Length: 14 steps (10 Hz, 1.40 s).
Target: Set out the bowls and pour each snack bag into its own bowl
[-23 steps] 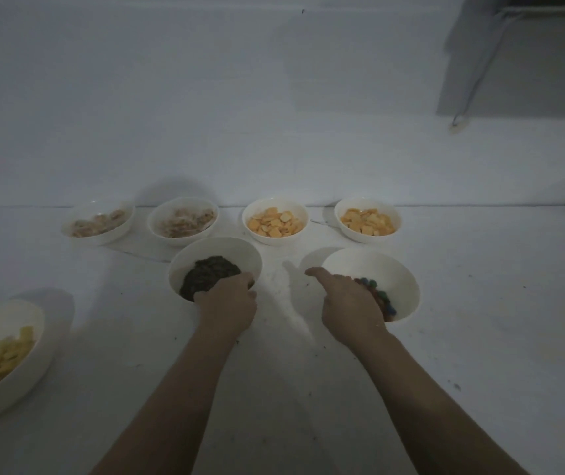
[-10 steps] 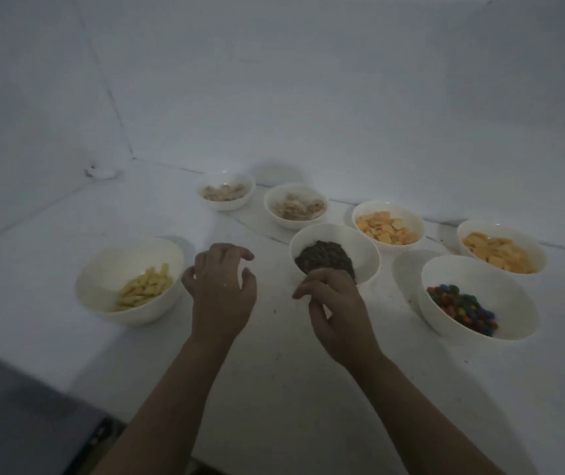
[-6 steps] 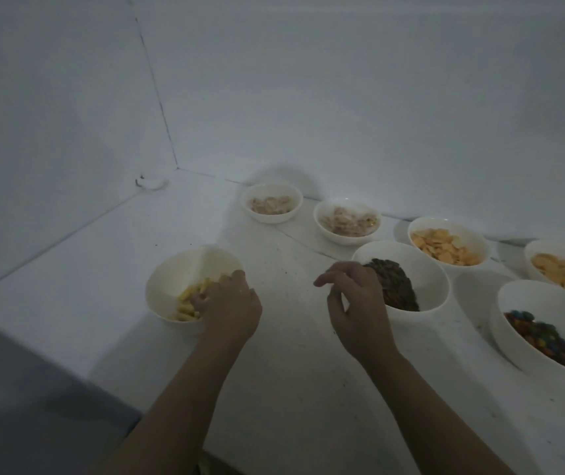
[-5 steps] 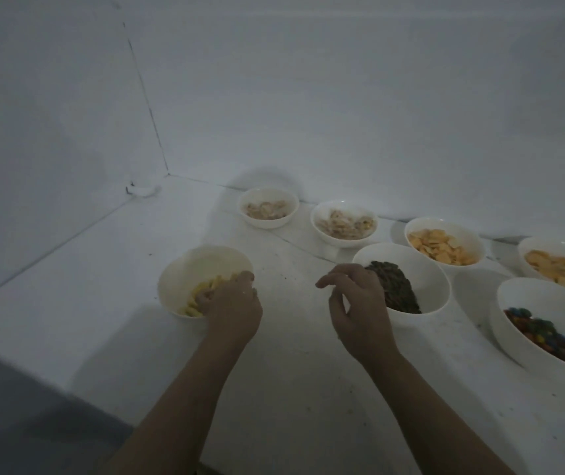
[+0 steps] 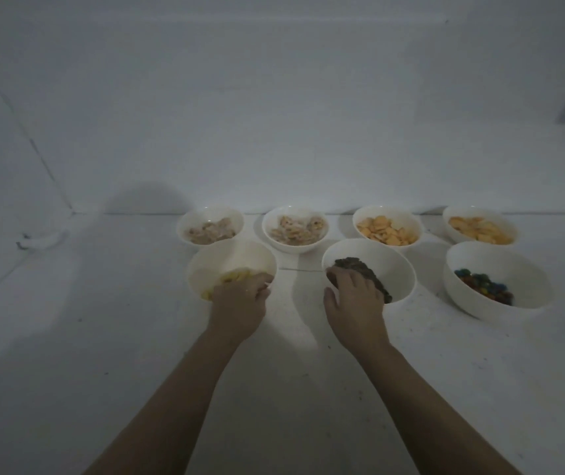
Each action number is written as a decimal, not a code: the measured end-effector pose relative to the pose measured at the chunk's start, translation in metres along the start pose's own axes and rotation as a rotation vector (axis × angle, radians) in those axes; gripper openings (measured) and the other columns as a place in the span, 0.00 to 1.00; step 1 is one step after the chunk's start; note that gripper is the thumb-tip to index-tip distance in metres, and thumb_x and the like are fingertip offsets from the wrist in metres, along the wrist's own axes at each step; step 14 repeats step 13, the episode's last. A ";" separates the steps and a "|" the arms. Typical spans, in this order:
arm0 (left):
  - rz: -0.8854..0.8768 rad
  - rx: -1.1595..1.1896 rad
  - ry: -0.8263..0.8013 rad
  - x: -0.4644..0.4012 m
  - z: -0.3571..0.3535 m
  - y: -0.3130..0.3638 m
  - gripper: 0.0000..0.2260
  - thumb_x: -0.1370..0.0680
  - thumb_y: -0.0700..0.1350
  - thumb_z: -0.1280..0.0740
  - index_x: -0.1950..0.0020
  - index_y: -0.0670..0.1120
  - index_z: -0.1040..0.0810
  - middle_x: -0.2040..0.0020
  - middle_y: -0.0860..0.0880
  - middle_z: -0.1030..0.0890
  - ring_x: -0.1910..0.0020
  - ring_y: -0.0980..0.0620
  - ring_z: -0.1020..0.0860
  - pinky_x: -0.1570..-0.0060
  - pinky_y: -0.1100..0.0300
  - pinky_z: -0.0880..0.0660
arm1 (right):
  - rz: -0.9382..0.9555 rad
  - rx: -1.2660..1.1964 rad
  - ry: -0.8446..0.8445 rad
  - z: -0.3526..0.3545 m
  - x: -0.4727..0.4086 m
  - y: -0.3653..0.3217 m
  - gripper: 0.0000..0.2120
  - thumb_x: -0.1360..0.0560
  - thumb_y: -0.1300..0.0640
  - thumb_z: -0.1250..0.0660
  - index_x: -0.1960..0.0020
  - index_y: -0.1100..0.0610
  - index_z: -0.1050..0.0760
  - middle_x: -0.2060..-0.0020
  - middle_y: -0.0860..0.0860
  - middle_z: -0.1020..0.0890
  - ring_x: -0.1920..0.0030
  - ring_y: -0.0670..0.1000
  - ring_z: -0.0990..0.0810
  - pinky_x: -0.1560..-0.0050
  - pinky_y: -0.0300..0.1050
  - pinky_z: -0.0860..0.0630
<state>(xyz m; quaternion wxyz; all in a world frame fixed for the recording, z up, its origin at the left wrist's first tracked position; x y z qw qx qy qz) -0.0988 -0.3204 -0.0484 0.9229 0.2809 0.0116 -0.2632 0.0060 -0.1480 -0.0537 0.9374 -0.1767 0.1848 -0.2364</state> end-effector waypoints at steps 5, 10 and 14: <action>-0.146 0.030 0.042 -0.014 -0.008 -0.001 0.14 0.19 0.48 0.38 0.35 0.51 0.21 0.44 0.48 0.16 0.42 0.46 0.21 0.42 0.56 0.26 | 0.105 0.166 0.115 -0.006 -0.006 0.012 0.16 0.25 0.61 0.33 0.39 0.50 0.17 0.52 0.48 0.12 0.56 0.56 0.16 0.53 0.51 0.27; -0.139 0.027 0.056 -0.012 -0.012 0.015 0.15 0.19 0.48 0.38 0.34 0.48 0.22 0.43 0.50 0.17 0.44 0.49 0.20 0.46 0.55 0.24 | 0.182 0.055 0.034 -0.004 -0.012 0.018 0.17 0.20 0.57 0.38 0.33 0.48 0.22 0.40 0.46 0.17 0.41 0.52 0.19 0.42 0.51 0.28; -0.546 0.226 0.383 0.062 0.029 0.018 0.11 0.21 0.45 0.40 0.41 0.53 0.22 0.43 0.56 0.22 0.45 0.58 0.24 0.40 0.66 0.28 | 0.337 -0.320 0.019 0.028 0.071 0.007 0.21 0.24 0.64 0.35 0.53 0.35 0.20 0.48 0.41 0.24 0.47 0.43 0.26 0.43 0.22 0.37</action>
Point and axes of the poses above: each hand's wrist, its own x-axis away from the middle knuckle, its own z-axis out of the back of the hand, y = z × x, the point moved 4 cm from there along -x, towards the middle knuckle
